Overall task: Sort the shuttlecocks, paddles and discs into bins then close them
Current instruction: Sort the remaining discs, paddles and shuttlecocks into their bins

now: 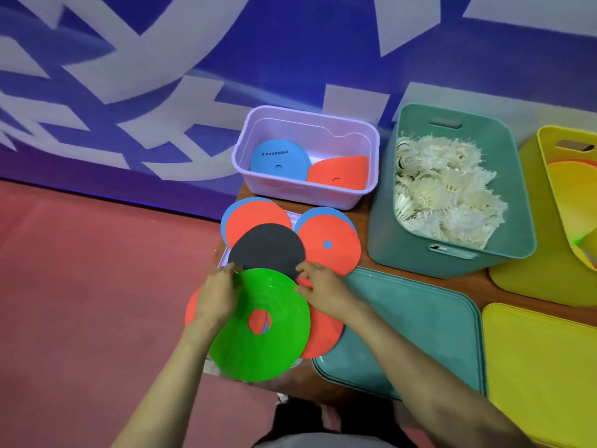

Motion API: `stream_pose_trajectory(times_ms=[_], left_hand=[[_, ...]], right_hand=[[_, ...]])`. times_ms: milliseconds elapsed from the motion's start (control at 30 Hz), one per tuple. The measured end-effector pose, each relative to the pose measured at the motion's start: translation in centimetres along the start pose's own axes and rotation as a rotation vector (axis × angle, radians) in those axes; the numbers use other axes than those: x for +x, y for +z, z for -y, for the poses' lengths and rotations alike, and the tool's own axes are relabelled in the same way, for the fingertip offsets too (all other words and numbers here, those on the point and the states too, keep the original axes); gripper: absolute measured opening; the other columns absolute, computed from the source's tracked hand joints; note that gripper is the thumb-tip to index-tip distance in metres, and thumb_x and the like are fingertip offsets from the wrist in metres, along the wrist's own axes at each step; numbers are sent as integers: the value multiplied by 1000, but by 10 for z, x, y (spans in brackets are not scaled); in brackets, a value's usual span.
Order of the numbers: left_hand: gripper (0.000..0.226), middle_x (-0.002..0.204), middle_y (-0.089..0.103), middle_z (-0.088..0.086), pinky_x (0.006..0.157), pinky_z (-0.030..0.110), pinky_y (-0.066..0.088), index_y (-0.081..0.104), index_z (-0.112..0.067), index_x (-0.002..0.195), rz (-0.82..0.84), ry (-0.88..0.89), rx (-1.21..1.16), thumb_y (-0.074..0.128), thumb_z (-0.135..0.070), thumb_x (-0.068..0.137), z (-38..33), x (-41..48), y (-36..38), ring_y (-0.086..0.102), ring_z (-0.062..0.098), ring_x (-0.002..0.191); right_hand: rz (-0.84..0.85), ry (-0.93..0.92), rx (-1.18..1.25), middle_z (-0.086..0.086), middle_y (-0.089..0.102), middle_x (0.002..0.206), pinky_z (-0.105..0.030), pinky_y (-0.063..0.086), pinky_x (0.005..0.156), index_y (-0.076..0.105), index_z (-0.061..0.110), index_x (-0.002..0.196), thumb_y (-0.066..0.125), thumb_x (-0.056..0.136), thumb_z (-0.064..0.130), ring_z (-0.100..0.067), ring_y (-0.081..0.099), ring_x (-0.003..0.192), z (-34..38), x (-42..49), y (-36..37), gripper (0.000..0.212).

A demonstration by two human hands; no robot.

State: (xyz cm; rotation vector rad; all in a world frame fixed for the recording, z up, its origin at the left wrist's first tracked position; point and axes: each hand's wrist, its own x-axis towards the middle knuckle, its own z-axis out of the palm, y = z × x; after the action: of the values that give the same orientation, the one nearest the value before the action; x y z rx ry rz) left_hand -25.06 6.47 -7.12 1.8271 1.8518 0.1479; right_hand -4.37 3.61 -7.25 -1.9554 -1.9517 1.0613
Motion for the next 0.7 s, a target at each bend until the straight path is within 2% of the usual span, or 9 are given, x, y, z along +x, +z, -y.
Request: stream_pose_trajectory(times_ms=[133,233,333,433,500,567,700], left_hand=[[25,85,71,2,71,33,48,68,-23,85,32,2,-170,60,0,79,3,4,-8,66,25,82],[23,72,64,-7,65,23,47,65,-22,79,53,31,-306,67,1,78,-4,7,-21,59,14,70],[20,72,62,-4,58,10,39,64,-20,81,-49,39,-422,69,-2,78,-19,10,-33,54,8,65],[18,72,60,-4,58,9,39,63,-20,82,-140,66,-524,67,-3,80,-43,12,-43,52,10,66],[13,74,61,-1,59,8,38,64,-18,85,-180,103,-533,65,-6,83,-60,12,-48,53,14,71],[7,78,63,2,59,8,36,66,-16,90,-173,162,-489,61,-11,88,-76,12,-52,53,17,75],[21,100,68,8,70,17,36,66,-4,108,-126,290,-422,51,-10,95,-107,7,-52,58,21,91]], right_hand=[[20,52,62,-13,67,107,-35,46,88,55,7,117,62,86,13,-28,62,101,-4,-1,11,32],[-79,76,119,-10,67,94,-28,44,76,57,7,112,60,86,9,-25,62,88,-4,-2,7,26],[-253,84,167,-15,68,92,-34,45,72,56,9,109,61,87,12,-31,63,86,-1,-5,-10,23],[-425,57,157,-13,64,80,-35,41,67,57,8,102,63,86,14,-34,60,78,8,-11,-37,18],[-526,16,158,-15,67,84,-34,37,66,60,7,101,64,86,12,-35,60,78,13,-17,-57,16],[-611,-8,140,-16,70,90,-35,39,68,64,7,104,63,87,12,-37,62,80,13,-22,-77,17],[-713,-45,101,-16,70,81,-34,40,61,64,9,105,58,91,17,-34,62,71,5,-34,-109,17]])
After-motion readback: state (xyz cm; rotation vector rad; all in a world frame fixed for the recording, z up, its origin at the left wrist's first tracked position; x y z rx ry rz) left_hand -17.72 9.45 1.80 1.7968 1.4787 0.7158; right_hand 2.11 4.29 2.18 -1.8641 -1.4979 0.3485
